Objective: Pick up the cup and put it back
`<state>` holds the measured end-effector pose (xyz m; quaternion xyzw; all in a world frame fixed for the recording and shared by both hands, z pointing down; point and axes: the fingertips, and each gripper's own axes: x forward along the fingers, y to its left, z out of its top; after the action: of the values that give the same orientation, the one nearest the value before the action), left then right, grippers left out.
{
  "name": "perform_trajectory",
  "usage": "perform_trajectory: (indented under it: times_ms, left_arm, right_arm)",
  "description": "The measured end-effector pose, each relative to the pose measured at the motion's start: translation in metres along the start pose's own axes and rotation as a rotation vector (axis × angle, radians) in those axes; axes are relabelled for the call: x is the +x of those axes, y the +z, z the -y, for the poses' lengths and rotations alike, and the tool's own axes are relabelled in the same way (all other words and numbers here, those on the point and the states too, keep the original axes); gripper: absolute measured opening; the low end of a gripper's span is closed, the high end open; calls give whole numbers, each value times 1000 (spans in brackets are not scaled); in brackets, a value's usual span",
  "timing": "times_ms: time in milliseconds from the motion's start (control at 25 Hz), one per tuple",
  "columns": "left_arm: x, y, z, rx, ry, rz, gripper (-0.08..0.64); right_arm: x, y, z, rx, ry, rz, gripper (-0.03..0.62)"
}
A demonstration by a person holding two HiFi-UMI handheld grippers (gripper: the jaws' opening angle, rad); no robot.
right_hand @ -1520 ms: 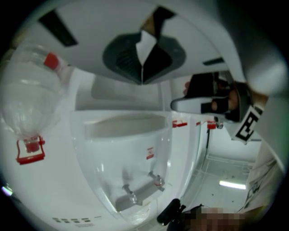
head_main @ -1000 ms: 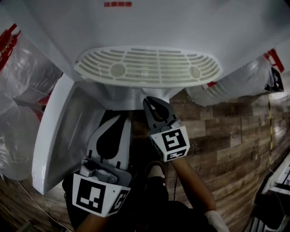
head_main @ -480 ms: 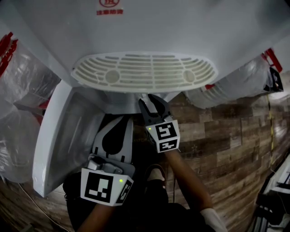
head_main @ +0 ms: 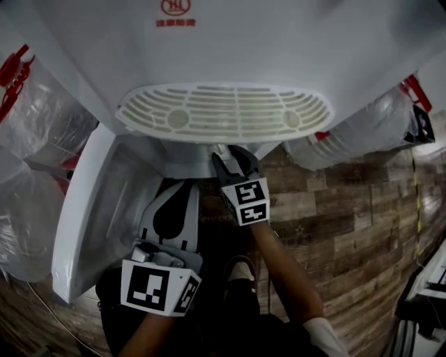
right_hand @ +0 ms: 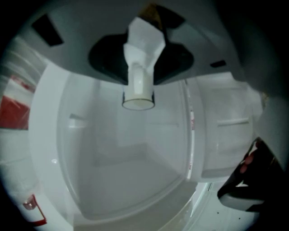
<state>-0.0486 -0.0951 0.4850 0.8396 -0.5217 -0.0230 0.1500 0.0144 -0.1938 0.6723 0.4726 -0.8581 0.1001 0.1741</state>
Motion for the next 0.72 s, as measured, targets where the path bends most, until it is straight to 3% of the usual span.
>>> perform_trajectory:
  times_ms: [520, 720]
  left_arm:
    - [-1, -3, -6, -13, 13, -12, 6]
    - [-1, -4, -10, -34, 23, -14, 6]
  right_arm:
    - [23, -9, 0, 16, 2, -32, 163]
    - [25, -10, 5, 9, -13, -33, 107]
